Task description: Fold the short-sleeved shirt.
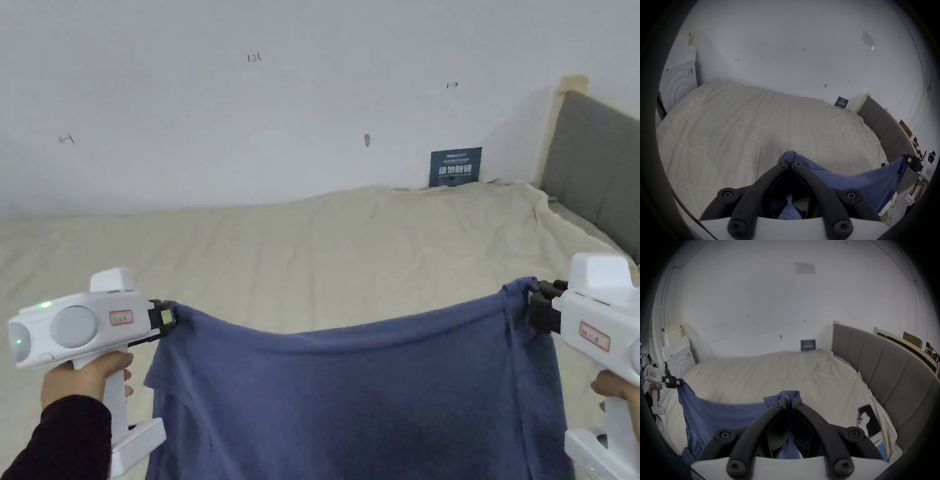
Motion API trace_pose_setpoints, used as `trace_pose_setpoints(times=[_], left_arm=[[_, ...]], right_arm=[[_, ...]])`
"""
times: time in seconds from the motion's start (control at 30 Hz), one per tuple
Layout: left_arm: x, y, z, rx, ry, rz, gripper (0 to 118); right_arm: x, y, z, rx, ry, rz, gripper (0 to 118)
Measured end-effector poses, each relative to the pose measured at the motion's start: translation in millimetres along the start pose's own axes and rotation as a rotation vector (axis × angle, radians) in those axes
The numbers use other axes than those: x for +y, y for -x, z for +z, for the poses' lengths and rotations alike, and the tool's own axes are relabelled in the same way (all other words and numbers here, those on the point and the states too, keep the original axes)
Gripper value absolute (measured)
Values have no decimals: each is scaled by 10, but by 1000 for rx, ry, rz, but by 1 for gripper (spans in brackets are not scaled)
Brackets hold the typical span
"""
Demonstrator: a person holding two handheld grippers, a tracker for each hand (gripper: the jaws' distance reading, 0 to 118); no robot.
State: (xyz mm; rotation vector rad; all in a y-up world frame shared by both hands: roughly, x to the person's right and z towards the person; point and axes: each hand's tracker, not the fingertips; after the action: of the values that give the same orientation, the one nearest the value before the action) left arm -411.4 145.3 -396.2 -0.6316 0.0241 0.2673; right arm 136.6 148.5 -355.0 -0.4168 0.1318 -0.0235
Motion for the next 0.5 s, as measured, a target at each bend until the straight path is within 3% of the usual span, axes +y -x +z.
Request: trace_pose_setpoints(times=[0.5], left_arm=[[1852, -260, 1447, 90, -374, -91, 0]], right_arm=[[1811, 598, 323, 72, -337, 97, 2]])
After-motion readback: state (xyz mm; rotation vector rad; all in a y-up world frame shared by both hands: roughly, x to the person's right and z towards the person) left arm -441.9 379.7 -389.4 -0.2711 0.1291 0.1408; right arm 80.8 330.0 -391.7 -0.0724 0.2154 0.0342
